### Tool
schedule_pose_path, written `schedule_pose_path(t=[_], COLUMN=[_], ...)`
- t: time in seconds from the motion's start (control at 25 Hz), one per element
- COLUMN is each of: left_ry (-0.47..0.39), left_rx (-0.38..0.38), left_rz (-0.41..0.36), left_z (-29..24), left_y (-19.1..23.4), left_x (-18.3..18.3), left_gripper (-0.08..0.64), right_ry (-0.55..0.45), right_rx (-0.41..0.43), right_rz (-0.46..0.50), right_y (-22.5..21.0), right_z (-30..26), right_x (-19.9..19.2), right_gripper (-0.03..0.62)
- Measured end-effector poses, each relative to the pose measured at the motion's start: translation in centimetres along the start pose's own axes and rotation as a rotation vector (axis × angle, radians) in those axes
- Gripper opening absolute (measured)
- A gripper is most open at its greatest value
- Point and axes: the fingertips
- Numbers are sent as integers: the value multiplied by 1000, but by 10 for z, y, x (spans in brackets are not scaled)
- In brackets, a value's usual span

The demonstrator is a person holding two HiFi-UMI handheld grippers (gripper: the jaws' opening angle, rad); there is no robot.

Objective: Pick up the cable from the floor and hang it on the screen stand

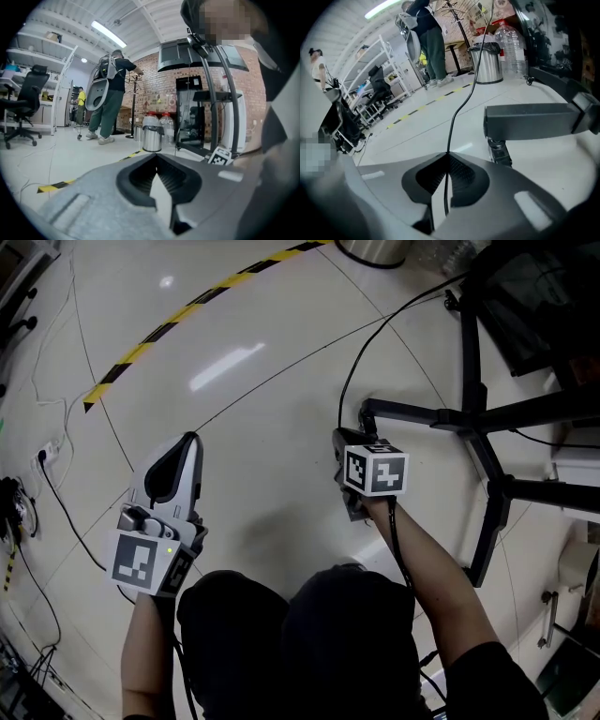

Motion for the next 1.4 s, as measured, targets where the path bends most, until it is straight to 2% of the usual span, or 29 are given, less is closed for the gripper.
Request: schedule_pose_path(t=[0.24, 0.36, 0.52, 0.68, 0.96, 1.2, 1.28, 1.4], left_ry=[-34, -42, -39, -14, -2, 11, 11, -10], left_rx=[3, 10, 15, -7, 14, 11, 25, 66], left_rz=[0, 2, 66, 77, 102, 66, 56, 87], left_z=[5, 9, 18, 33, 52, 72, 81, 94], left_y=[0, 2, -3, -19, -34, -51, -55, -55], left_x=[25, 41, 74, 119, 211, 292, 319, 356], left_gripper=[5, 5, 5, 5, 5, 5, 5, 5], right_ry=[-117, -148, -189, -168, -152, -178, -189, -208], right_rx=[225, 289, 350, 381, 401, 415, 421, 433], right_rz=[-9, -8, -21, -49, -54, -72, -58, -45], right_y=[63, 87, 114, 140, 178, 212, 225, 241], right_z=[51, 81, 127, 173, 242, 305, 331, 368], right_x=[49, 73, 107, 128, 184, 236, 253, 279], right_gripper=[15, 15, 15, 15, 15, 15, 15, 15])
Point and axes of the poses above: the fingertips, and each gripper's own axes: z backward along the fingers, y to its left, x out of its top, and after that the axes turned 4 degrees about x, right-handed
